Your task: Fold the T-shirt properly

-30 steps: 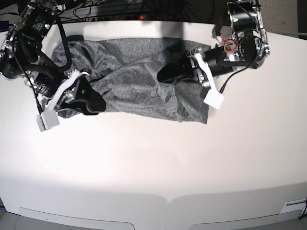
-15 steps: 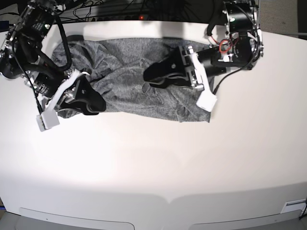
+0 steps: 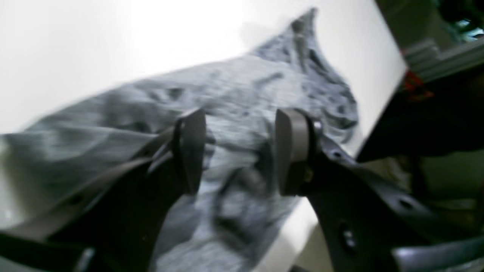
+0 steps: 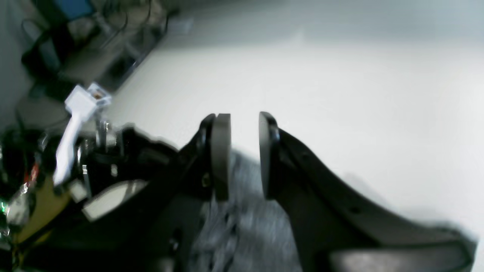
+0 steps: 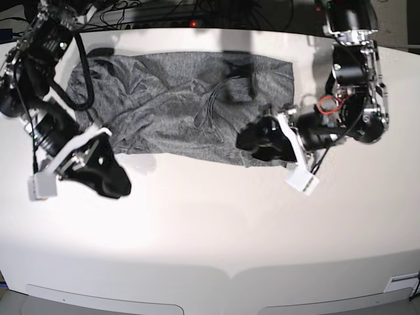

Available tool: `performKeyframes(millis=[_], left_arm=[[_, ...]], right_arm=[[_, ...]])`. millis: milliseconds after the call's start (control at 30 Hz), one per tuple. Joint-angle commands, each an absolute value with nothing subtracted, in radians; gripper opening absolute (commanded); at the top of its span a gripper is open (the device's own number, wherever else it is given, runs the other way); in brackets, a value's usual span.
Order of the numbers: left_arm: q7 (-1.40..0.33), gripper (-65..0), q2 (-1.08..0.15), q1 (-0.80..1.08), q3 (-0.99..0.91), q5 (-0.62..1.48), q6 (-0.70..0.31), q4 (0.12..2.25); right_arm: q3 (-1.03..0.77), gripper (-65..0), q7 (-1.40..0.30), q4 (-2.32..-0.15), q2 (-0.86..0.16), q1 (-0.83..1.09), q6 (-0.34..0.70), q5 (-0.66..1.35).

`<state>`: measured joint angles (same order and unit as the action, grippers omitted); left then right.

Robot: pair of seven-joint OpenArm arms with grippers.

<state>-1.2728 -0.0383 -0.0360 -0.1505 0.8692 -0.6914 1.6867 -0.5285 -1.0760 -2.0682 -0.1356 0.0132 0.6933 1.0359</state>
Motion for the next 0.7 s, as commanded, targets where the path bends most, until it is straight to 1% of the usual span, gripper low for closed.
performKeyframes(millis=[0, 100, 133, 233, 300, 400, 500, 600, 667], left_arm=[[-1.238, -35.9, -0.044, -0.049, -0.149, 0.871, -0.698, 1.703], [-1.139, -37.5, -0.053, -0.022, -0.149, 0.738, -0.698, 1.701], [-1.077, -37.6, -0.051, -0.004, -0.147, 0.685, -0.698, 1.701], [-0.913, -37.6, -0.045, 0.047, -0.141, 0.600, -0.698, 1.701], [-0.905, -37.5, -0.045, 0.052, -0.131, 0.602, -0.698, 1.701], [-0.940, -37.6, -0.045, 0.047, -0.122, 0.604, -0.698, 1.703], [-0.979, -37.6, -0.045, 0.059, -0.103, 0.659, -0.698, 1.703], [-0.939, -37.6, -0.045, 0.093, -0.035, 0.638, -0.698, 1.701], [-0.883, -37.6, -0.046, 0.111, 0.025, 0.554, -0.698, 1.701]], right_arm=[[-0.530, -51.4, -1.052, -2.085, -0.144, -0.023, 0.698, 1.050], [-0.530, -51.4, -1.050, -2.085, -0.144, -0.088, 0.698, 1.032], [-0.530, -51.4, -1.039, -2.085, -0.144, -0.112, 0.698, 0.989], [-0.530, -51.4, -0.995, -2.084, -0.146, -0.170, 0.698, 0.755], [-0.531, -51.4, -0.995, -2.079, -0.156, -0.163, 0.698, 0.682], [-0.541, -51.3, -1.013, -2.071, -0.177, -0.108, 0.698, 0.680], [-0.564, -51.3, -1.048, -2.070, -0.202, -0.058, 0.698, 0.680], [-0.617, -51.3, -1.076, -2.070, -0.229, -0.016, 0.698, 0.680], [-0.663, -51.3, -1.135, -2.070, -0.245, 0.009, 0.698, 0.680]])
